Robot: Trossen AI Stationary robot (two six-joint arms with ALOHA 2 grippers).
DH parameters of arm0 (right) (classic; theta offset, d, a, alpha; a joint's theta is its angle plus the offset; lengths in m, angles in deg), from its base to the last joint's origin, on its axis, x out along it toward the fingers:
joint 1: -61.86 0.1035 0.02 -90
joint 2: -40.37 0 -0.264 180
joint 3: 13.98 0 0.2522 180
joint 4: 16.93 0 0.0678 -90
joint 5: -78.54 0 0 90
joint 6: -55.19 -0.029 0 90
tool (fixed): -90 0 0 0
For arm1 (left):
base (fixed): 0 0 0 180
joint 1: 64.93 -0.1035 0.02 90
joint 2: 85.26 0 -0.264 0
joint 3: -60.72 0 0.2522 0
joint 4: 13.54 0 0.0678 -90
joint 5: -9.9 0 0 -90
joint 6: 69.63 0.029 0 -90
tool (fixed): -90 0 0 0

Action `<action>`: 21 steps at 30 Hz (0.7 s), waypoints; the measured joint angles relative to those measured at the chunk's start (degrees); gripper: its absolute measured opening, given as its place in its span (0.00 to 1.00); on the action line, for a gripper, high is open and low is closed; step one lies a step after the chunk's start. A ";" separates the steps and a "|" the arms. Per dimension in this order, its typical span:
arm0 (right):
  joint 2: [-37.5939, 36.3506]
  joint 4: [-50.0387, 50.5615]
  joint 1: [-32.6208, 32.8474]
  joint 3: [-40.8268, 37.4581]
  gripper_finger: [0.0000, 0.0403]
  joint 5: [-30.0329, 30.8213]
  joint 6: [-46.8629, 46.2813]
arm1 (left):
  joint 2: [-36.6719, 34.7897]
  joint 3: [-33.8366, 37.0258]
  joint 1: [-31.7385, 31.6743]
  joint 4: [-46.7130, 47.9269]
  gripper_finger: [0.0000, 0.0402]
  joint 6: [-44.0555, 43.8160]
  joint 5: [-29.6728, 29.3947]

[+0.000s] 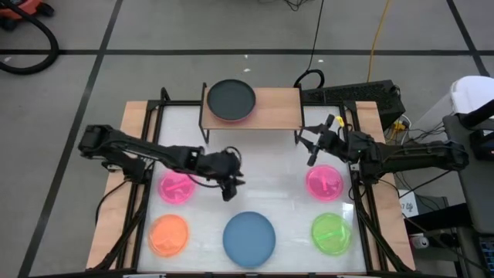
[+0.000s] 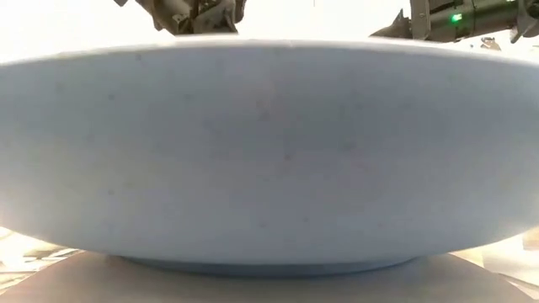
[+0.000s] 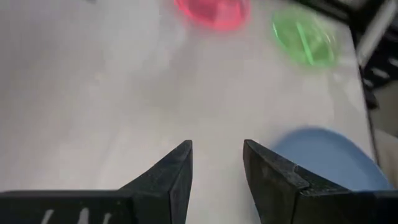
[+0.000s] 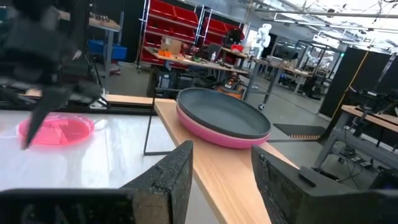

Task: Place and stack plates onto a shelf
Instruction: Stack the blue plate on the black plate on the shelf

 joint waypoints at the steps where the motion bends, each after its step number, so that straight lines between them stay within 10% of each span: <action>1: -0.08 0.08 0.00 0.00 0.36 -0.04 0.04 | 1.48 -0.64 0.00 0.25 0.37 -1.01 1.90; 21: -0.23 0.21 0.00 0.00 0.36 -0.10 -0.51 | 14.05 -1.56 0.87 0.99 0.37 -4.71 15.42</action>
